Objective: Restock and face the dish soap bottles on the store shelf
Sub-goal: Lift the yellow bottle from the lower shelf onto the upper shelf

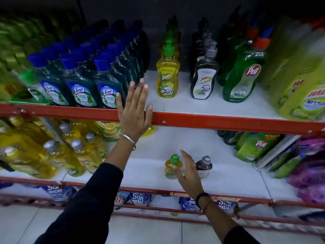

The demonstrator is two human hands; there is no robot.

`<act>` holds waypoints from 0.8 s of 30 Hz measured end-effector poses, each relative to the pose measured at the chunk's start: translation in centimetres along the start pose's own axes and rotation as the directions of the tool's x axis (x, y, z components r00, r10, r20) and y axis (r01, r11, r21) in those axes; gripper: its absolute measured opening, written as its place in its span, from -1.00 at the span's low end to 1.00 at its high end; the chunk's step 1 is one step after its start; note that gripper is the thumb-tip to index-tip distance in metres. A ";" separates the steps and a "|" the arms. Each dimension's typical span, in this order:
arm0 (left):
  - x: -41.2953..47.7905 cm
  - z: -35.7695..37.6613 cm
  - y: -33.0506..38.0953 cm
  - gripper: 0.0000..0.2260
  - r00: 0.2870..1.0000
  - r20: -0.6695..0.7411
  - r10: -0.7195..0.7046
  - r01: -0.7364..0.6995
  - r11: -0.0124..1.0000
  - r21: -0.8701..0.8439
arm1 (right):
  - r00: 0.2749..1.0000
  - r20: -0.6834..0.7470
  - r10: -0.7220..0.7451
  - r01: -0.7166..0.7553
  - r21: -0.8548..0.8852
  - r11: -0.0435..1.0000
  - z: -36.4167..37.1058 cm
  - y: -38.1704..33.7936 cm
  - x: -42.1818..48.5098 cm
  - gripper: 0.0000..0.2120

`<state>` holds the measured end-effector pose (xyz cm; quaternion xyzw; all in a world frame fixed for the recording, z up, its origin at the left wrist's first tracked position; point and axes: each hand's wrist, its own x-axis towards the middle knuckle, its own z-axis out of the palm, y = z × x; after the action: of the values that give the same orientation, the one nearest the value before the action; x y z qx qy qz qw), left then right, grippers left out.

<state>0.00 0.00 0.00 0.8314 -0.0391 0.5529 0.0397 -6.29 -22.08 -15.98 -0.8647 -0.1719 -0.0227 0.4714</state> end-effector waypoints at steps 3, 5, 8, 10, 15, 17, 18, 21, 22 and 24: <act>0.1 0.7 -0.3 -0.55 0.997 -0.078 -0.004 0.010 0.997 0.075 | 0.983 0.115 0.142 -0.152 0.086 0.985 1.1 0.8 0.5 -0.35; -0.1 1.2 -0.3 -0.55 0.994 -0.102 0.027 -0.018 0.996 0.092 | 0.969 0.159 0.188 -0.211 0.142 0.967 1.6 1.0 0.7 -0.42; -0.2 1.6 -0.7 -0.54 0.994 -0.103 0.044 -0.032 0.994 0.108 | 0.975 0.098 0.198 -0.210 0.122 0.970 1.5 1.1 1.4 -0.55; -0.3 1.7 -0.7 -0.53 0.994 -0.103 0.048 -0.036 0.993 0.114 | 0.972 0.102 0.211 -0.222 0.112 0.969 1.2 1.1 1.6 -0.57; -0.1 1.4 -0.5 -0.53 0.994 -0.101 0.050 -0.039 0.993 0.112 | 0.985 0.074 0.153 -0.163 0.165 0.973 -1.0 -1.6 1.7 -0.57; -0.1 1.3 -0.5 -0.53 0.993 -0.104 0.051 -0.040 0.993 0.107 | 0.994 0.048 0.103 -0.111 0.213 0.971 -2.8 -4.1 1.8 -0.57; 0.0 1.2 -0.5 -0.53 0.994 -0.096 0.049 -0.038 0.993 0.110 | 0.997 0.026 0.075 -0.079 0.228 0.970 -3.8 -5.4 1.8 -0.57; 0.0 1.1 -0.4 -0.52 0.996 -0.080 0.045 -0.035 0.992 0.121 | 0.998 -0.061 -0.021 0.038 0.286 0.958 -7.3 -9.5 1.9 -0.54; 0.0 1.0 -0.4 -0.52 0.996 -0.076 0.041 -0.031 0.992 0.121 | 0.994 -0.096 -0.054 0.081 0.307 0.948 -8.4 -10.8 2.1 -0.54; 0.1 0.9 -0.4 -0.51 0.997 -0.068 0.038 -0.029 0.991 0.127 | 0.977 -0.173 -0.126 0.176 0.319 0.931 -10.7 -13.6 2.7 -0.56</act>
<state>0.89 0.28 -0.30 0.8115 -0.0166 0.5837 -0.0207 -6.78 -23.45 1.46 -0.7527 -0.2037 -0.0943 0.6190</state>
